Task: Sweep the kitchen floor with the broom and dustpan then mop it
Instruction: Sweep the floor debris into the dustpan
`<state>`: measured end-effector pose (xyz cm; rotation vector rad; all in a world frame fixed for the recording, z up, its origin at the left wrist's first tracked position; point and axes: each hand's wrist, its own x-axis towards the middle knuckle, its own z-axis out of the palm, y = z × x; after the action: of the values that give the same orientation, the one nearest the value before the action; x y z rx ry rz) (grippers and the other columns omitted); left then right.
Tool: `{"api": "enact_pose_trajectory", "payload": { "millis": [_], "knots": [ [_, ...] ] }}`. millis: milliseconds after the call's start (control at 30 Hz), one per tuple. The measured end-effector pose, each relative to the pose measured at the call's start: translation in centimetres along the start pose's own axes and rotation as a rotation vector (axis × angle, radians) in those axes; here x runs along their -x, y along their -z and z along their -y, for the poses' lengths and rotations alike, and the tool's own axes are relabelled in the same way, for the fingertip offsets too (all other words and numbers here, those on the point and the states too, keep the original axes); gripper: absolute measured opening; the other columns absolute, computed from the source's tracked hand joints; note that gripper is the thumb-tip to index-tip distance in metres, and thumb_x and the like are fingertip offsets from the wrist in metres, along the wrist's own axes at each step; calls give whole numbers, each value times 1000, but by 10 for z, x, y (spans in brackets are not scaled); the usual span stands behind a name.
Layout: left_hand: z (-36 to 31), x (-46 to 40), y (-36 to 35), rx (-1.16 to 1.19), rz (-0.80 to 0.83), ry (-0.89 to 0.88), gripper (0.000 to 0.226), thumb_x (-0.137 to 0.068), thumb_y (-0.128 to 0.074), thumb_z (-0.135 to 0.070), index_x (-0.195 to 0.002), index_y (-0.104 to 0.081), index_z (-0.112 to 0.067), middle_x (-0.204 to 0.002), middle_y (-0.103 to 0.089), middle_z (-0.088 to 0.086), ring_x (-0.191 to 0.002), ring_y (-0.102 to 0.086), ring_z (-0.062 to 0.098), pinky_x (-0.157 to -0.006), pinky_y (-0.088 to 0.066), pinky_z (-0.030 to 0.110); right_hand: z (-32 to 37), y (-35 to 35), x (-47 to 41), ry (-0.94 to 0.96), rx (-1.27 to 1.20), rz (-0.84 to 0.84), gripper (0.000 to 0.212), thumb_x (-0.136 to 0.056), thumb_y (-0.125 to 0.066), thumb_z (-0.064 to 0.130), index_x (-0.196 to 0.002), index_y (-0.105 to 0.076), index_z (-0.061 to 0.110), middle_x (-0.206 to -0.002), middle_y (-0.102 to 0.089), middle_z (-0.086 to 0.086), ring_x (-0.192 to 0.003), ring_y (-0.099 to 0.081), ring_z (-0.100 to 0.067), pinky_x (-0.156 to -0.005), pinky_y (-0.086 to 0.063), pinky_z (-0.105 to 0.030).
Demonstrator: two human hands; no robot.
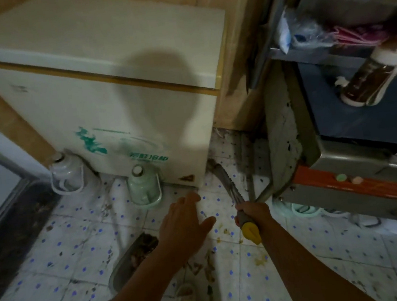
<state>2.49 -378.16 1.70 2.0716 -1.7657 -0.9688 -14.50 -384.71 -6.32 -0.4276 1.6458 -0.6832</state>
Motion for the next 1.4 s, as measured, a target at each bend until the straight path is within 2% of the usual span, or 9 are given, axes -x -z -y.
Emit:
{"api": "enact_pose_trajectory", "payload": {
  "millis": [133, 200, 267, 400, 633, 800, 900, 967, 1400],
  "knots": [
    [-8, -50, 4, 9, 17, -30, 48, -88, -57, -45, -129, -38, -28, -130, -47, -5, -121, -43, 14, -97, -40, 30, 24, -3, -38, -17, 45, -62, 47, -89, -56, -5, -127, -37, -26, -61, -34, -11, -50, -34, -21, -54, -34, -32],
    [-11, -77, 7, 7, 35, -39, 47, -89, -56, -44, -129, -38, -28, -130, -47, -6, -121, -43, 13, -97, -40, 28, 43, -7, -59, -14, 108, -87, 27, -86, -62, 2, -105, -55, -16, -67, -47, -13, -58, -48, -24, -61, -43, -34],
    [-12, -105, 7, -5, 45, -53, 46, -89, -56, -44, -128, -38, -28, -129, -48, -6, -120, -45, 13, -96, -40, 28, 58, -12, -85, 1, 151, -89, 15, -86, -64, 5, -92, -55, -5, -71, -52, -14, -64, -53, -26, -67, -46, -34],
    [-13, -156, 1, 1, 55, -81, 45, -88, -57, -44, -126, -38, -28, -124, -49, -7, -113, -47, 11, -90, -40, 25, 74, -16, -153, 31, 226, -138, 38, -84, -68, 11, -113, -57, -12, -83, -57, -22, -72, -56, -30, -64, -48, -37],
    [-8, -245, -38, 66, 58, -60, 42, -87, -60, -43, -121, -41, -28, -120, -53, -5, -107, -51, 10, -89, -44, 25, 105, -11, -243, 75, 382, -169, 32, -85, -63, 16, -111, -62, -2, -89, -60, -10, -74, -58, -22, -70, -54, -34],
    [-2, -301, -76, 87, 40, -76, 44, -88, -59, -42, -125, -41, -26, -120, -52, -4, -107, -52, 12, -89, -45, 27, 111, -7, -323, 147, 512, -217, 6, -92, -56, 13, -89, -55, 9, -76, -52, -1, -61, -46, -10, -52, -38, -18],
    [5, -327, -99, 62, 19, -90, 45, -89, -57, -44, -127, -41, -25, -120, -53, -3, -108, -50, 12, -87, -43, 25, 111, -10, -367, 190, 651, -246, 36, -94, -56, 22, -117, -55, -5, -117, -58, -21, -100, -57, -28, -80, -44, -29],
    [10, -337, -113, 62, 22, -88, 46, -89, -56, -44, -128, -40, -25, -121, -53, -3, -109, -50, 13, -90, -43, 27, 111, -13, -379, 202, 687, -254, 45, -95, -55, 23, -127, -49, -8, -128, -53, -22, -117, -53, -32, -84, -41, -31],
    [36, -324, -144, 53, 59, -43, 42, -89, -57, -43, -126, -42, -27, -121, -54, -5, -105, -51, 9, -85, -41, 22, 53, -24, -362, 130, 932, -246, 48, -100, -43, 18, -142, -30, -1, -144, -40, -17, -130, -44, -28, -102, -37, -29]
  ]
}}
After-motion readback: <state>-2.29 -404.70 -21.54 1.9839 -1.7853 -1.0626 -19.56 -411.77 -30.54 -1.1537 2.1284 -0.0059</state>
